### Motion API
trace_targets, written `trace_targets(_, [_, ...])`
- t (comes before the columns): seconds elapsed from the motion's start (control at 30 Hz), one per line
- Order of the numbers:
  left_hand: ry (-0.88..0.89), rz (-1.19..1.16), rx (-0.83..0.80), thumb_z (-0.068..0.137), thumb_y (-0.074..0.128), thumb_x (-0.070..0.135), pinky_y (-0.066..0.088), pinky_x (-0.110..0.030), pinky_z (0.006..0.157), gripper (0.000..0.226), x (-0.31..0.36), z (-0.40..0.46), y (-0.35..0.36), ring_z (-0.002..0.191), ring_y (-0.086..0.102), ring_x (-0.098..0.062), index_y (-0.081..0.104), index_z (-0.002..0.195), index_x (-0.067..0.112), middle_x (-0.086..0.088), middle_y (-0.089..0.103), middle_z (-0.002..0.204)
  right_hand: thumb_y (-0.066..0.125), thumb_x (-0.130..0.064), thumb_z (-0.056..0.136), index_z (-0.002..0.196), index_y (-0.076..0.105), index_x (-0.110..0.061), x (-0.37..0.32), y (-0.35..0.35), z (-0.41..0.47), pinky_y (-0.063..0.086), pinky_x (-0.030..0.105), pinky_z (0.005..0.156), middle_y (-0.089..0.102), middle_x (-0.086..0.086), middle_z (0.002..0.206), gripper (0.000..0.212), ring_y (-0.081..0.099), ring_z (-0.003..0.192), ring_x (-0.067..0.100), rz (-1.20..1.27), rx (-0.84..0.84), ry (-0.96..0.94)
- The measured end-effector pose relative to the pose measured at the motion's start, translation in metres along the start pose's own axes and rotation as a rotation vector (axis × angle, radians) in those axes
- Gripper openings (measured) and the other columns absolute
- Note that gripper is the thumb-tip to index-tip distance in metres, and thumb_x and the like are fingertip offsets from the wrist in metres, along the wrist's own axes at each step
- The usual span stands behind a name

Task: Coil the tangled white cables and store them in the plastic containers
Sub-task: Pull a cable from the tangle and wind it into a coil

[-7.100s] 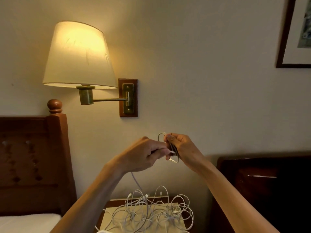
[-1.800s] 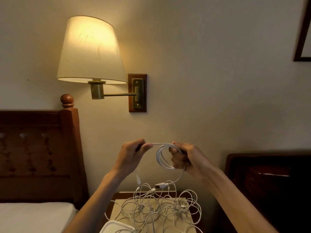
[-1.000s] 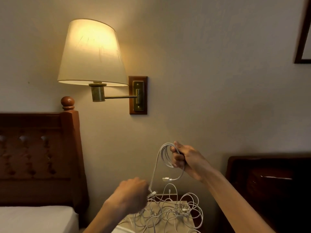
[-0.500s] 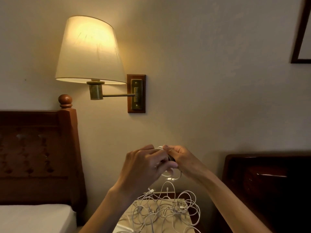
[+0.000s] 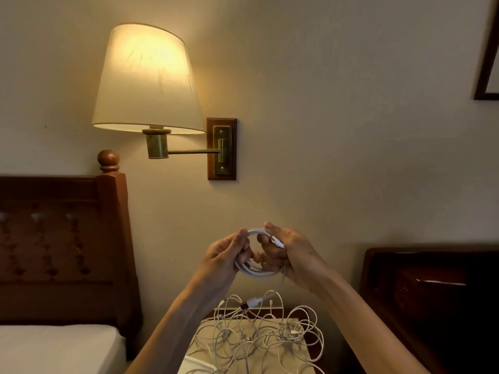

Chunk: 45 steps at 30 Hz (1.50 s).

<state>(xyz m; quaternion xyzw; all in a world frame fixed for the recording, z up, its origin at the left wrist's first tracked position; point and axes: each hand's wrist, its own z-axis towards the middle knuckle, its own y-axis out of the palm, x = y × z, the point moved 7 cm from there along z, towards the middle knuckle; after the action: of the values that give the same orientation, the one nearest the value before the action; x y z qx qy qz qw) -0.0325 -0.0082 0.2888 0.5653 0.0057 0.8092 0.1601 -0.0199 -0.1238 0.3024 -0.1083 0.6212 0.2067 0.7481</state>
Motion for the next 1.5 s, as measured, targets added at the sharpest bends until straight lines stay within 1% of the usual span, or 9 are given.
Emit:
trace_targets(0.1, [-0.037, -0.213, -0.011, 0.09, 0.049, 0.033, 0.031, -0.023, 0.051, 0.031, -0.006, 0.002, 0.007, 0.05, 0.032, -0.012, 0.054, 0.077, 0.006, 0.001, 0.03, 0.054, 0.033, -0.03, 0.105, 0.07, 0.048, -0.009, -0.002, 0.0, 0.001, 0.025, 0.027, 0.048, 0.025, -0.001, 0.05, 0.043, 0.023, 0.044, 0.012, -0.002, 0.058, -0.013])
trace_targets(0.3, [0.119, 0.05, 0.171, 0.091, 0.046, 0.038, 0.021, -0.028, 0.047, 0.035, -0.002, 0.007, 0.009, 0.046, 0.022, -0.009, 0.044, 0.064, 0.017, 0.006, 0.028, 0.05, 0.034, -0.039, 0.104, 0.084, 0.057, -0.008, 0.008, -0.007, 0.0, 0.038, 0.03, 0.051, 0.043, -0.001, 0.053, 0.043, 0.041, 0.048, 0.013, -0.052, 0.328, -0.078])
trace_targets(0.47, [0.164, 0.067, 0.292, 0.099, 0.043, 0.036, 0.021, -0.033, 0.047, 0.037, -0.004, 0.008, -0.003, 0.046, 0.028, -0.01, 0.049, 0.067, 0.017, 0.007, 0.035, 0.051, 0.033, -0.039, 0.102, 0.103, 0.055, -0.016, 0.0, -0.009, -0.014, 0.059, 0.033, 0.074, 0.07, 0.003, 0.095, 0.032, 0.072, 0.084, 0.019, -0.15, 0.55, -0.33])
trace_targets(0.6, [0.159, -0.021, 0.321, 0.099, 0.043, 0.033, 0.012, -0.037, 0.053, 0.035, 0.002, 0.011, -0.016, 0.048, 0.017, -0.01, 0.043, 0.066, 0.02, 0.008, 0.026, 0.053, 0.034, -0.047, 0.099, 0.092, 0.065, -0.021, 0.001, -0.012, -0.026, 0.057, 0.04, 0.087, 0.069, -0.013, 0.106, 0.041, 0.064, 0.105, 0.004, -0.216, 0.566, -0.48])
trace_targets(0.73, [0.166, -0.038, 0.342, 0.1, 0.042, 0.032, 0.012, -0.035, 0.052, 0.036, 0.003, 0.011, -0.025, 0.047, 0.017, -0.009, 0.041, 0.066, 0.02, 0.008, 0.024, 0.054, 0.043, -0.045, 0.089, 0.088, 0.07, -0.033, 0.009, -0.01, -0.041, 0.046, 0.03, 0.093, 0.058, -0.019, 0.128, 0.029, 0.049, 0.125, 0.005, -0.448, 0.544, -0.551])
trace_targets(0.87, [0.196, -0.02, 0.307, 0.1, 0.042, 0.031, 0.015, -0.03, 0.047, 0.035, 0.008, 0.012, -0.026, 0.046, 0.018, -0.007, 0.042, 0.067, 0.018, 0.008, 0.025, 0.055, 0.064, -0.016, 0.091, 0.093, 0.071, -0.031, 0.01, -0.004, -0.047, 0.056, 0.029, 0.074, 0.062, -0.019, 0.107, 0.016, 0.064, 0.092, 0.01, -0.621, 0.509, -0.53])
trace_targets(1.0, [0.372, 0.236, 0.188, 0.101, 0.044, 0.034, 0.013, -0.031, 0.043, 0.036, 0.018, 0.011, -0.022, 0.044, 0.02, -0.009, 0.045, 0.068, 0.019, 0.008, 0.029, 0.055, 0.071, -0.006, 0.082, 0.101, 0.074, -0.021, 0.003, -0.008, -0.054, 0.058, 0.026, 0.068, 0.074, -0.008, 0.087, 0.024, 0.069, 0.07, 0.016, -0.393, 0.592, -0.572])
trace_targets(1.27, [0.479, 0.497, 0.03, 0.096, 0.046, 0.042, 0.02, -0.036, 0.046, 0.04, 0.024, -0.001, -0.011, 0.049, 0.025, -0.022, 0.053, 0.064, 0.019, -0.003, 0.032, 0.054, 0.076, -0.01, 0.08, 0.089, 0.075, -0.026, 0.001, -0.01, -0.054, 0.059, 0.032, 0.073, 0.075, -0.008, 0.083, 0.019, 0.071, 0.079, 0.012, -0.228, 0.817, -0.607])
trace_targets(1.5, [0.461, 0.572, -0.104, 0.096, 0.047, 0.034, 0.025, -0.023, 0.047, 0.04, 0.026, -0.007, -0.013, 0.048, 0.031, -0.009, 0.049, 0.06, 0.016, 0.009, 0.037, 0.053, 0.076, -0.021, 0.082, 0.095, 0.073, -0.029, -0.014, 0.002, -0.043, 0.054, 0.024, 0.077, 0.065, -0.022, 0.094, 0.016, 0.061, 0.091, 0.001, -0.764, 0.766, -0.618])
